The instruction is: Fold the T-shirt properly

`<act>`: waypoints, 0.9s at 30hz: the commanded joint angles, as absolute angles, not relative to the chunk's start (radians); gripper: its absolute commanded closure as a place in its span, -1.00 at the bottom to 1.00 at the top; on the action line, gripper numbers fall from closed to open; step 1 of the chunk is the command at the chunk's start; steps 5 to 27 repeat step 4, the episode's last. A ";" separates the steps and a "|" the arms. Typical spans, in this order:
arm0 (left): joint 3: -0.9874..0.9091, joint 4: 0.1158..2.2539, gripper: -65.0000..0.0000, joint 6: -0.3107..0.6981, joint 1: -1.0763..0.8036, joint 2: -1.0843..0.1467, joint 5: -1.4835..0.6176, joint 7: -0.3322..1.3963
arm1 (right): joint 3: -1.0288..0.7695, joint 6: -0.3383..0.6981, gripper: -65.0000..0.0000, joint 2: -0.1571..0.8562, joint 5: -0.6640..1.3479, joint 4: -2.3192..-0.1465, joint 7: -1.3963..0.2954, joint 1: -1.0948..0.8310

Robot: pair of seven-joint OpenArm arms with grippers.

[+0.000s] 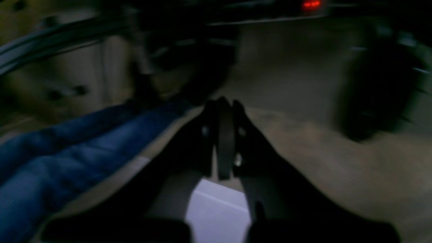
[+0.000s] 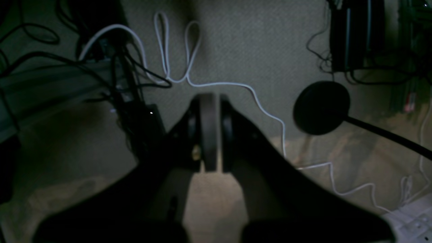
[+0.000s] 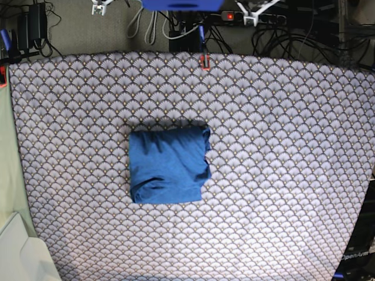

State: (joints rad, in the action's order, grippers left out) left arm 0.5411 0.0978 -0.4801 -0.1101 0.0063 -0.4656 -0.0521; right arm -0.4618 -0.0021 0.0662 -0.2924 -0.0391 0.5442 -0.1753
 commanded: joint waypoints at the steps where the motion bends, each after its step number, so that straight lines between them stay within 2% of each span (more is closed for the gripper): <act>1: 0.542 0.094 0.98 -0.492 -0.105 -0.004 -0.469 -0.051 | -0.463 -0.015 0.98 0.071 -0.292 -0.038 0.559 -0.180; 4: 0.545 0.096 0.98 -0.453 -0.102 -0.022 -0.469 -0.053 | -0.463 -0.015 0.97 0.058 -0.292 -0.039 0.559 -0.179; 27: 0.545 0.096 0.98 -0.453 -0.102 -0.022 -0.469 -0.053 | -0.463 -0.015 0.97 0.058 -0.292 -0.039 0.559 -0.179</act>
